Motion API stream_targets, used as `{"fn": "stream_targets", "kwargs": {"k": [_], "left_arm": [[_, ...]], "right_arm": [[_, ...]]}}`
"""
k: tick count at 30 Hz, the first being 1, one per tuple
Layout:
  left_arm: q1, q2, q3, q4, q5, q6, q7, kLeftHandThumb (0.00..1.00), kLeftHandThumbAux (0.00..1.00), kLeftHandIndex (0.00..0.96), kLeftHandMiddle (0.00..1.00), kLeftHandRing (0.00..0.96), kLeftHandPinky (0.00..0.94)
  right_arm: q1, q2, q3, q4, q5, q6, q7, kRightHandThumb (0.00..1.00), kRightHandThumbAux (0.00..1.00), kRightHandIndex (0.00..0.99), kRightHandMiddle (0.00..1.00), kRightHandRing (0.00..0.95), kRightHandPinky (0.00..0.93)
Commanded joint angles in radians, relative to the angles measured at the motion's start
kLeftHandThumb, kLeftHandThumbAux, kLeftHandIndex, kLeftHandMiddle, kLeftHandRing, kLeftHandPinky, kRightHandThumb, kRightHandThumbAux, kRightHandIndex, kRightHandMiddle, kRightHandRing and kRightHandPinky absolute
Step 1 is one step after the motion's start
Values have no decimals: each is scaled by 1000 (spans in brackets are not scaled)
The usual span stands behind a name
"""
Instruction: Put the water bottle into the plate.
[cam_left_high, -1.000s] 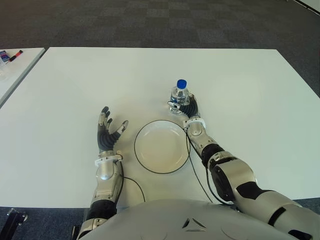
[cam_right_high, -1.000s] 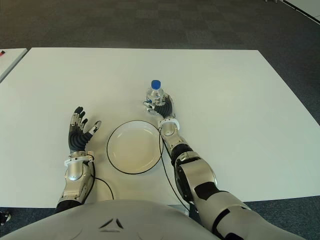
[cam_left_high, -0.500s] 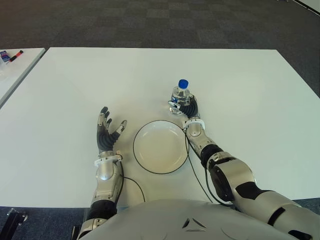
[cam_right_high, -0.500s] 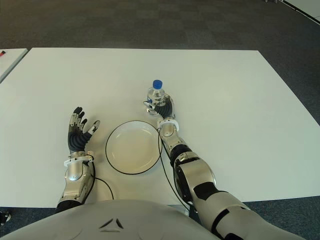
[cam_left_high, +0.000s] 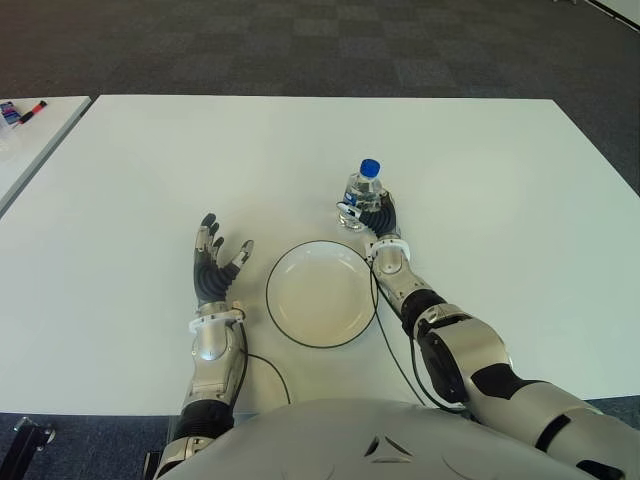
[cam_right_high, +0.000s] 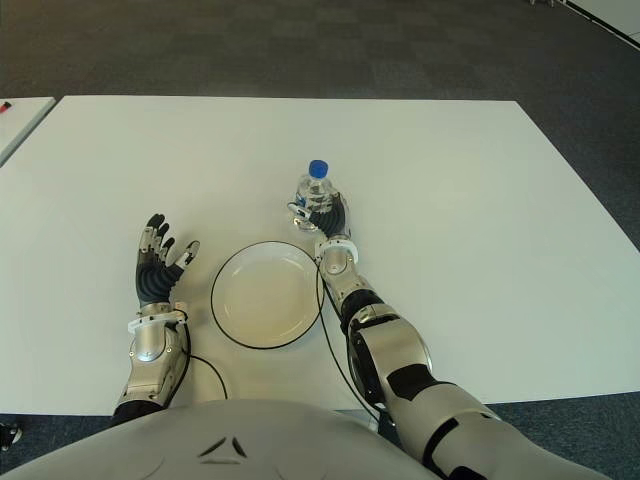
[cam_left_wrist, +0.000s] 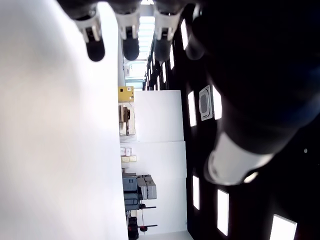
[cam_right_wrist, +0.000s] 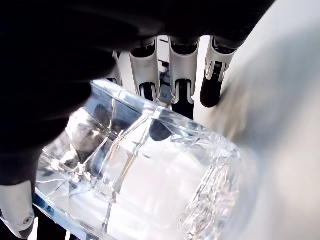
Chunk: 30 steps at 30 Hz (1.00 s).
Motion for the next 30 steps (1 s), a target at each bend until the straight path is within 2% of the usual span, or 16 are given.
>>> {"fn": "stream_targets", "kwargs": {"k": [1, 19, 30], "left_arm": [[39, -4, -5, 52, -3, 19, -15, 219, 829, 48, 34, 1, 48], [35, -4, 3, 61, -34, 23, -34, 212, 812, 45, 24, 0, 37], [33, -4, 4, 63, -21, 27, -19, 208, 801, 50, 23, 0, 32]], "right_arm": [[21, -1, -1, 28, -2, 37, 20, 944, 663, 367, 496, 538, 606], [31, -3, -37, 31, 30, 3, 85, 941, 668, 352, 488, 562, 620], [42, -7, -67, 12, 62, -57, 141, 942, 667, 354, 493, 557, 589]]}}
